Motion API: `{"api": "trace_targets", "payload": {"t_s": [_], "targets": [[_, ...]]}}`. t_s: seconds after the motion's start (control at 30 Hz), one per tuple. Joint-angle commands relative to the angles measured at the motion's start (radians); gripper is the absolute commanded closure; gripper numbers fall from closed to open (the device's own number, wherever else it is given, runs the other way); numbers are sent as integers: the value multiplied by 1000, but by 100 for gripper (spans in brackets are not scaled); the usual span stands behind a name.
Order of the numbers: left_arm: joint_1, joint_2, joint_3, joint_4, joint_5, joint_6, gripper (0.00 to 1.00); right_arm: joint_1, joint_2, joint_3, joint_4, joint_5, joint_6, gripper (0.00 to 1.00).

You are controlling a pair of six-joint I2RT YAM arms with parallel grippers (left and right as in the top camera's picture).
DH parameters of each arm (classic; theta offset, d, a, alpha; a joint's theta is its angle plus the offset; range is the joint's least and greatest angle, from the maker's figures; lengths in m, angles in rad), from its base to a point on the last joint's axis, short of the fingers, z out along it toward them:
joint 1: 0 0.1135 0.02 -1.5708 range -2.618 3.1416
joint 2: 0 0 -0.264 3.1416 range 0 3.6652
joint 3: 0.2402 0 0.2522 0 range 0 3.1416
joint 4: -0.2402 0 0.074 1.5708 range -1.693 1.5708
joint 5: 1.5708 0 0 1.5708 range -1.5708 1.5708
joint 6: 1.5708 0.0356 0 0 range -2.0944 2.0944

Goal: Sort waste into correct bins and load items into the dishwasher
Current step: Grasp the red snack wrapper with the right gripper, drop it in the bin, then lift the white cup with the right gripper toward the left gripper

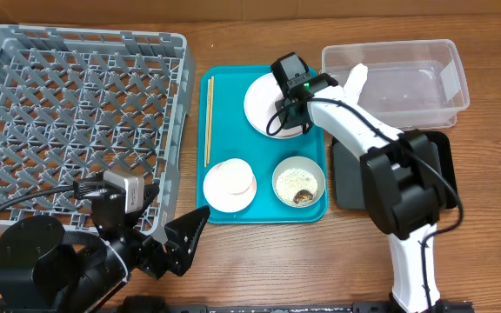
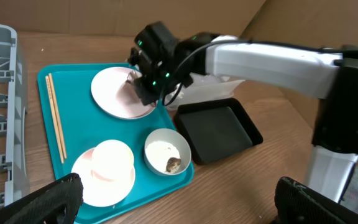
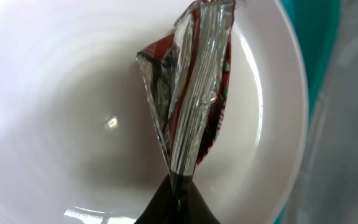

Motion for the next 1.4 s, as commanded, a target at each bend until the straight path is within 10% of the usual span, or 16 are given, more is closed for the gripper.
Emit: {"api": "trace_targets", "payload": {"t_s": [0.0, 0.3, 0.4, 0.7, 1.17, 1.37], "targets": [[10, -1, 2, 3, -5, 19, 0, -15, -191, 76, -18, -2, 67, 96], [10, -1, 2, 3, -5, 19, 0, -189, -283, 67, -72, -15, 286, 96], [10, -1, 2, 3, -5, 20, 0, -256, -247, 48, -97, -70, 293, 62], [10, -1, 2, 3, -5, 19, 0, -334, -262, 46, -174, -338, 165, 48], [10, 0, 2, 11, -4, 19, 0, -11, -380, -5, -377, -552, 117, 36], [10, 30, 2, 132, -314, -30, 0, 144, -380, -135, -250, -487, 181, 36]]}}
